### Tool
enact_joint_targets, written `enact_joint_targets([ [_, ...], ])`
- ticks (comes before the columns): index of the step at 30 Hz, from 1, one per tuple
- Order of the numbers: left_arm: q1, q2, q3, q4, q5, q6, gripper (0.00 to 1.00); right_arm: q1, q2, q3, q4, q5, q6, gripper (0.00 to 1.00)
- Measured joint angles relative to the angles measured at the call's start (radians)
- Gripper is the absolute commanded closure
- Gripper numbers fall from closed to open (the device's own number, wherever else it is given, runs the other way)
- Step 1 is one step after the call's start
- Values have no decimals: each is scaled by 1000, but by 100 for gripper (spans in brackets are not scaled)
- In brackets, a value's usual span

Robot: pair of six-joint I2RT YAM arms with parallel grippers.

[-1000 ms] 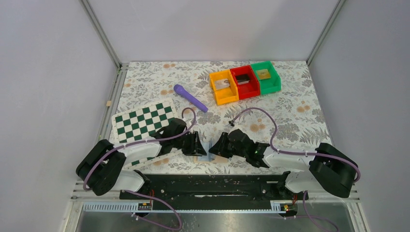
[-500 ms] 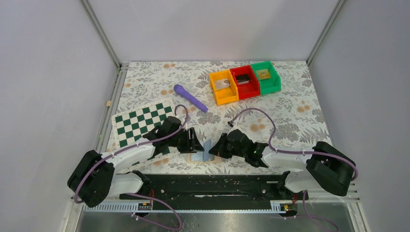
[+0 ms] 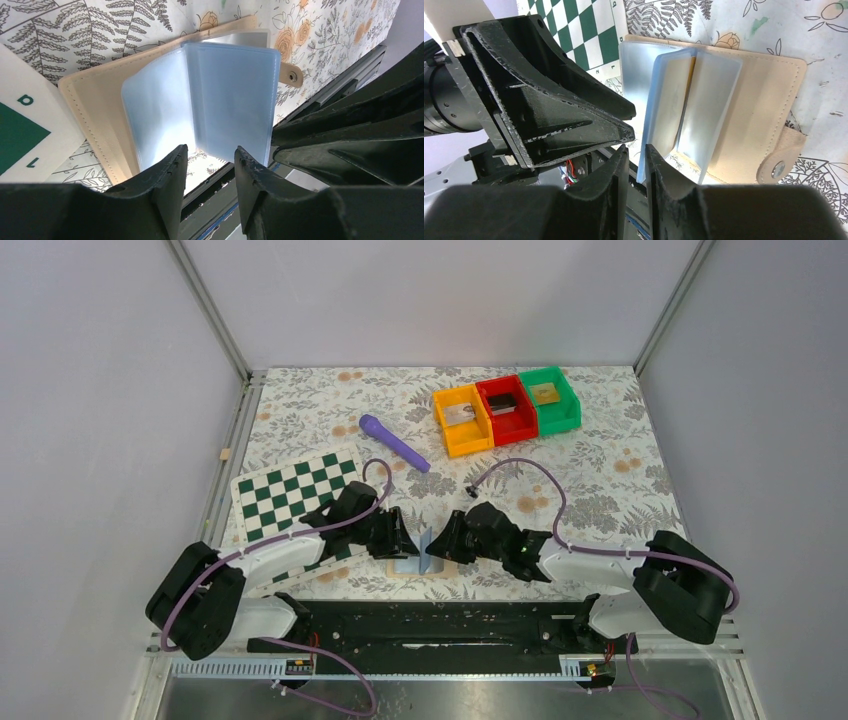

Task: Take the credit cards out of the card holder
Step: Remove the credit card from the card holder.

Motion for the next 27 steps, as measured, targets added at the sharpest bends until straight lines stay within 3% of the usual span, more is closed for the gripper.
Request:
enact_joint_targets([
  [8, 0, -15, 0, -19, 0, 1, 60, 0, -4, 11, -106, 37, 0, 91],
  [10, 0, -20, 0, -19, 0, 2, 60, 0, -19, 6, -118, 51, 0, 99],
  [20, 0, -21, 0, -17, 5, 3, 55, 1, -41, -12, -116, 56, -5, 100],
  [27, 1, -35, 0, -19, 22, 7, 54, 1, -182, -14, -266, 97, -47, 100],
])
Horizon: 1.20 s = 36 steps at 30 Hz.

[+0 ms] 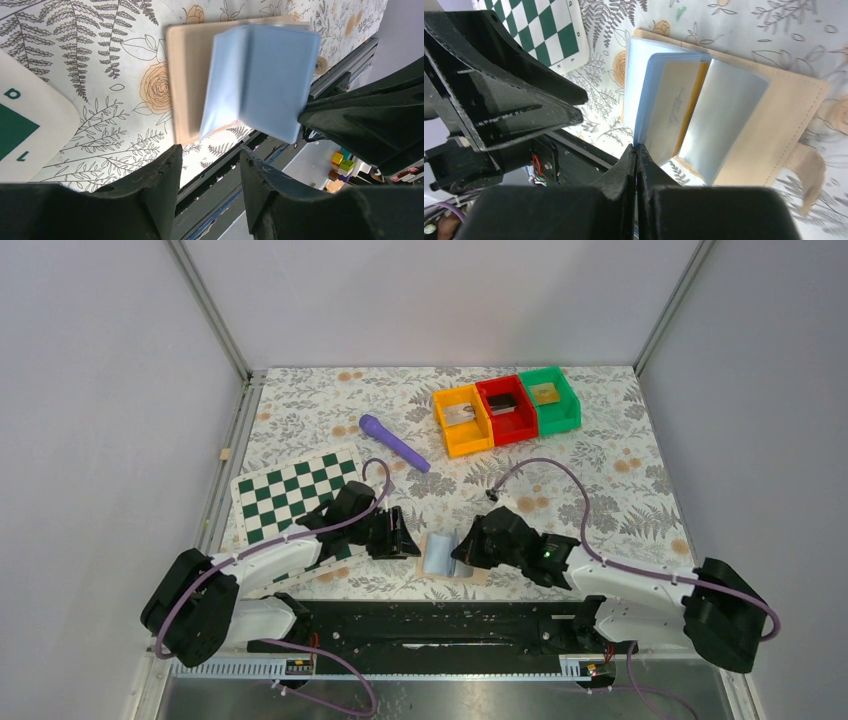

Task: Take the credit cards out of the card holder
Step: Remove the credit card from the card holder.

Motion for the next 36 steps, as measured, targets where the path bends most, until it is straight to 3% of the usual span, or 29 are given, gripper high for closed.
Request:
enact_joint_targets([
  [6, 0, -10, 0, 5, 5, 0, 54, 0, -110, 0, -162, 39, -53, 100],
  [13, -5, 32, 0, 41, 35, -2, 55, 0, -61, 41, -239, 40, -113, 100],
  [18, -10, 90, 0, 63, 48, -1, 58, 0, 8, 124, -258, 22, -164, 84],
  [24, -11, 143, 0, 84, 61, 0, 62, 0, 70, 171, -237, -25, -181, 73],
  [32, -11, 156, 0, 106, 66, 0, 63, 0, 94, 171, -209, -51, -178, 69],
  [36, -11, 152, 0, 106, 65, -4, 63, 0, 94, 171, -200, -52, -177, 61],
])
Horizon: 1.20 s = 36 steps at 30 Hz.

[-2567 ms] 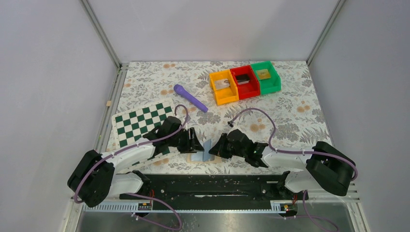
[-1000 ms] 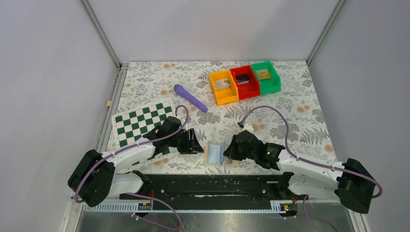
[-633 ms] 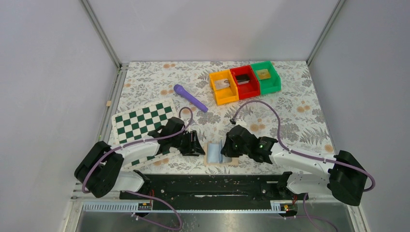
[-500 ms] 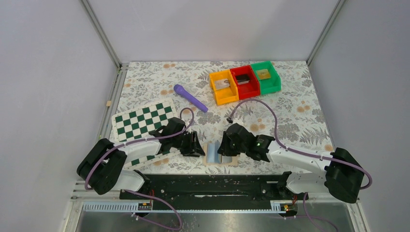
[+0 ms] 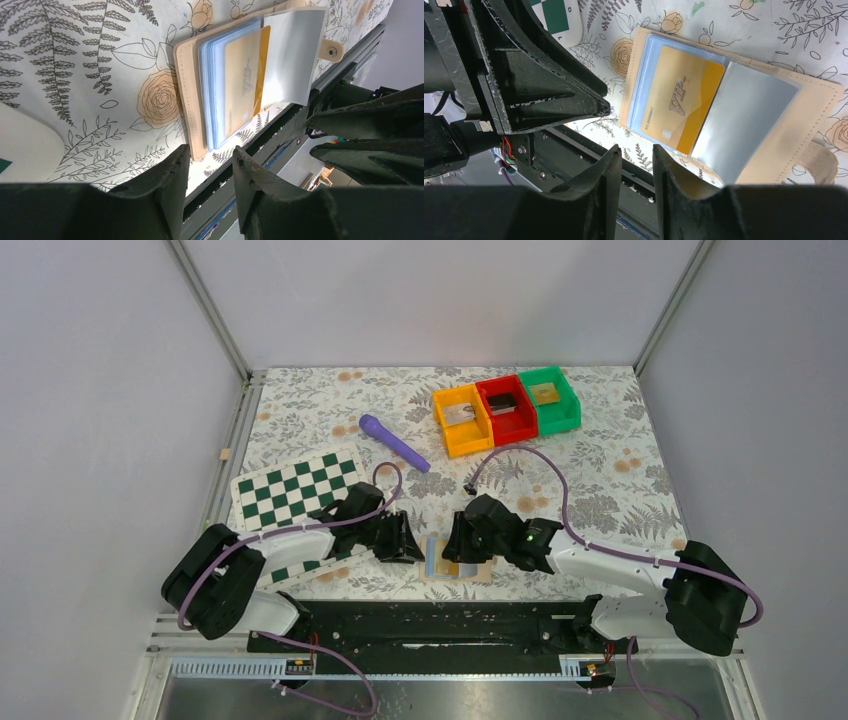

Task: Take the credit cards out of the card holder
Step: Remove the credit card from the card holder.

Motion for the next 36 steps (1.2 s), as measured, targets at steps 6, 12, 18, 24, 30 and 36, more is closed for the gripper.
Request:
enact_joint_targets([
  [6, -14, 0, 4, 7, 2, -5, 64, -4, 0, -14, 23, 1, -3, 61],
  [12, -57, 19, 56, 37, 10, -14, 70, -72, 0, -116, 147, -32, 11, 66],
  [18, -66, 115, 71, 105, 13, -16, 74, -184, 40, -262, 327, -127, 35, 66],
  [24, -66, 186, 71, 132, 23, -22, 75, -206, 78, -266, 429, -183, 34, 64],
  [30, -66, 193, 71, 148, 27, -21, 75, -212, 121, -266, 472, -204, 34, 65],
  [36, -66, 193, 66, 156, 27, -21, 75, -212, 125, -266, 472, -206, 34, 65],
])
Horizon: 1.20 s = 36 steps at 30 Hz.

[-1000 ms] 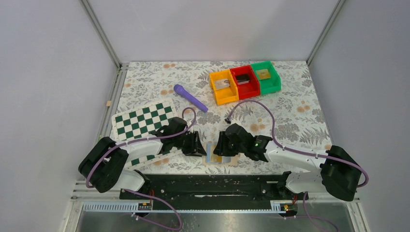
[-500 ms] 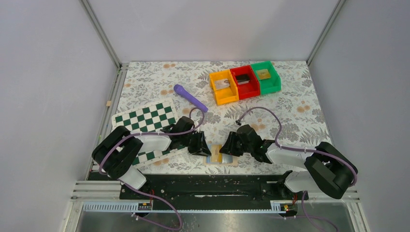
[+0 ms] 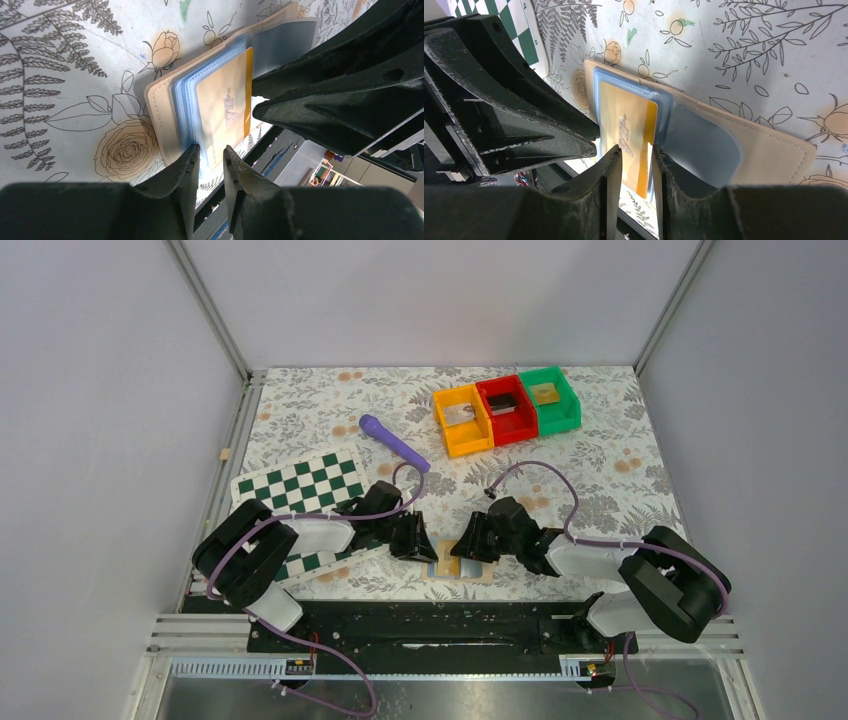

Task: Take the credit cards out of the card holder
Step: Remove the credit card from the card holder.

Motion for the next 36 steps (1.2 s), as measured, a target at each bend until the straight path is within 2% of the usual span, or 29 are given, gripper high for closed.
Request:
enact_joint_targets([
  [6, 0, 0, -5, 0, -1, 2, 85, -6, 1, -10, 27, -8, 1, 65],
  [13, 0, 0, -15, -1, -2, 3, 88, -32, 38, -56, 143, -61, 25, 66],
  [18, 0, 0, -15, -6, -2, 3, 90, -44, 71, -69, 214, -93, 36, 74],
  [26, 1, 5, -15, -4, -1, 3, 92, -56, 77, -115, 293, -116, 45, 95],
  [29, 1, 6, -15, -6, -1, 3, 96, -63, 74, -120, 318, -142, 42, 96],
  [33, 2, 6, -15, -12, -1, 3, 99, -72, 77, -121, 357, -186, 40, 89],
  [36, 4, 6, -15, -16, 0, 3, 100, -77, 100, -120, 398, -215, 41, 100],
])
